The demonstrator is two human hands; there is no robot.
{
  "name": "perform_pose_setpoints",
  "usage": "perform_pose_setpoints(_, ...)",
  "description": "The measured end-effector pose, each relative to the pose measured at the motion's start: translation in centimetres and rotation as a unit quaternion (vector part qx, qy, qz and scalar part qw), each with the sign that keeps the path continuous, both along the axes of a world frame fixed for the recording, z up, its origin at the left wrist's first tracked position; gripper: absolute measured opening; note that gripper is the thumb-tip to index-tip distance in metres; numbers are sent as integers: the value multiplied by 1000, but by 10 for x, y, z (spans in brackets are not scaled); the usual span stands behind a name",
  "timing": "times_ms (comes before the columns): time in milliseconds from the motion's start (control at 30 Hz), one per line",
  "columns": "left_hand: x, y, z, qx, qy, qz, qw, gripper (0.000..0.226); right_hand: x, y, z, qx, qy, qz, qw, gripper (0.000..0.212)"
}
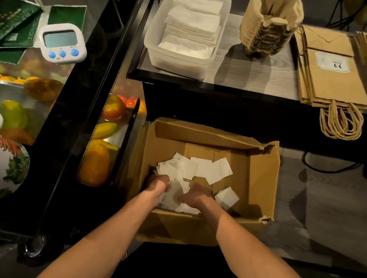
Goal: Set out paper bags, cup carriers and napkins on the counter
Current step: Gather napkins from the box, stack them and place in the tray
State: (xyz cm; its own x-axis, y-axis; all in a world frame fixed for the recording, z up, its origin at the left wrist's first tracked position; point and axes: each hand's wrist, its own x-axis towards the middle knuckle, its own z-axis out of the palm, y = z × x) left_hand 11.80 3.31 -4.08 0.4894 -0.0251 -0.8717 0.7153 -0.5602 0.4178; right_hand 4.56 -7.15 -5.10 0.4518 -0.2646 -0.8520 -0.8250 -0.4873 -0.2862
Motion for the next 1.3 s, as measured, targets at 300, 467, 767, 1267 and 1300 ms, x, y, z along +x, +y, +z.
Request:
perform_pose_setpoints(300,-5,5,-5,-35,1,37,999,25,-5,-4,4,56,9,29,998,30)
perform_pose_setpoints(467,-2,6,8,-75,-11,60,995,17,-14,-29,21,158,-91,-142,973,26)
perform_pose_setpoints(767,4,-10,22,-233,16,112,966,56,-17,-70,63,200,-264,-223,917,40)
perform_pose_setpoints(1267,5,-16,13,-297,40,73,951,40,-32,-68,44,243,-288,-348,859,46)
perform_pose_setpoints(1300,3,-17,11,-292,39,74,953,37,-34,-65,36,221,-269,-335,875,42)
